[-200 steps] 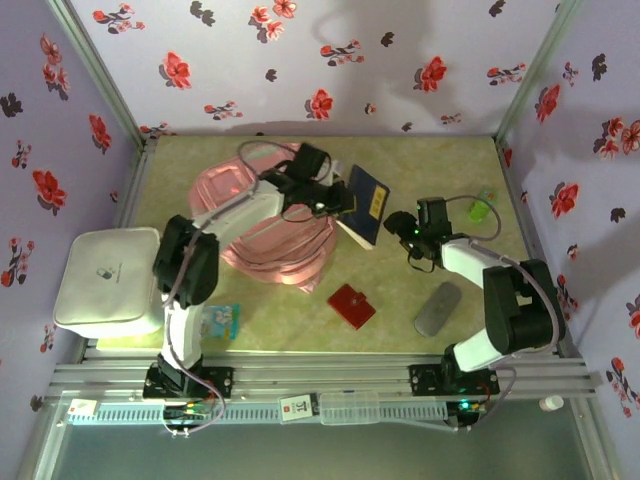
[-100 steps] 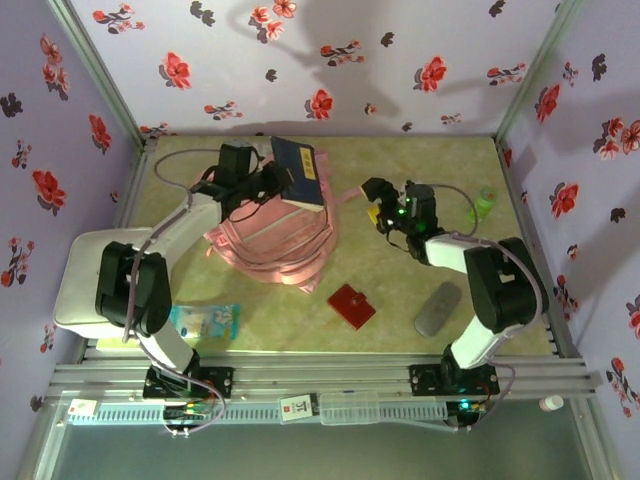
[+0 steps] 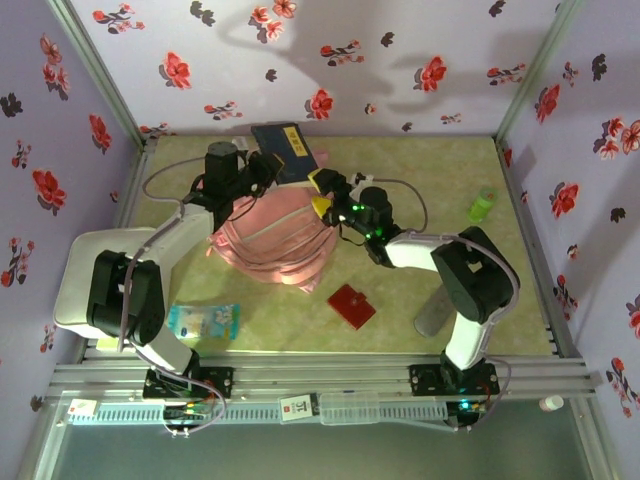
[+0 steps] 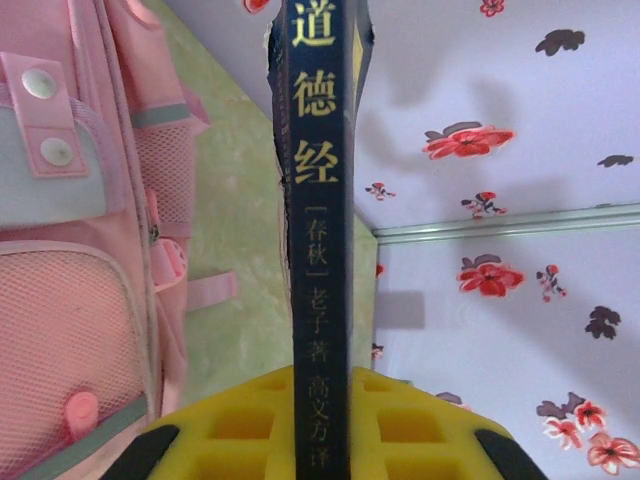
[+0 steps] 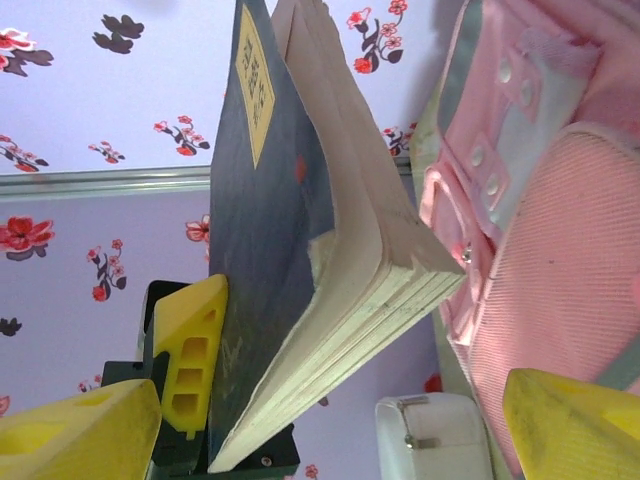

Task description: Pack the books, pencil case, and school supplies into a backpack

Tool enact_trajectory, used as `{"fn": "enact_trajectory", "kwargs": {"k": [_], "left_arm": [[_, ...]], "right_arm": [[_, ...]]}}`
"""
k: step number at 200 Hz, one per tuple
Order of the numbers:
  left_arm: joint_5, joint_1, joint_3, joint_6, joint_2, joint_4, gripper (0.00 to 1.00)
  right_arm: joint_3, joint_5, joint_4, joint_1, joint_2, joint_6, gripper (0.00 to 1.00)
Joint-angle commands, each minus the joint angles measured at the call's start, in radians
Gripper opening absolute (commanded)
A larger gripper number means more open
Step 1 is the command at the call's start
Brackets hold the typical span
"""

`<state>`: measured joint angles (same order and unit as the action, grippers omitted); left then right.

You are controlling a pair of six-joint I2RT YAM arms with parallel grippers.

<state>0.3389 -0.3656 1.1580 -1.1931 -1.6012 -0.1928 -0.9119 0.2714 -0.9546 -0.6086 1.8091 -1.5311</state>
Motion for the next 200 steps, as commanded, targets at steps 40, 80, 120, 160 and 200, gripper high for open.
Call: {"fn": "enact_trajectory", "kwargs": {"k": [40,80,120,160,200], "left_arm": [[-0.01,-0.025,-0.023,-0.084,0.046,-0.153,0.0],[-0.008,-0.027,-0.032,-0.085,0.044,-0.16,0.0],[-0.004,-0.026,-0.031,-0.068,0.046,-0.151,0.0],[0.042,-0.032,-0.025,-0.024,0.043,-0.103,0.08],[0.043,-0.034,-0.002,0.148,0.075,0.131,0.44]], "right_arm": [[-0.129,-0.077,-0.115,-0.024,0.087,-0.07,0.83],[-0.136,-0.095,-0.109,-0.026,0.092,-0.075,0.74],[-0.121,-0.119,-0.111,-0.026,0.087,-0.052,0.54],[-0.131,-0.113,0.005,-0.025,0.055,0.016,0.25],[-0.08,-0.135,0.1,-0.01,-0.017,0.118,0.1]]}}
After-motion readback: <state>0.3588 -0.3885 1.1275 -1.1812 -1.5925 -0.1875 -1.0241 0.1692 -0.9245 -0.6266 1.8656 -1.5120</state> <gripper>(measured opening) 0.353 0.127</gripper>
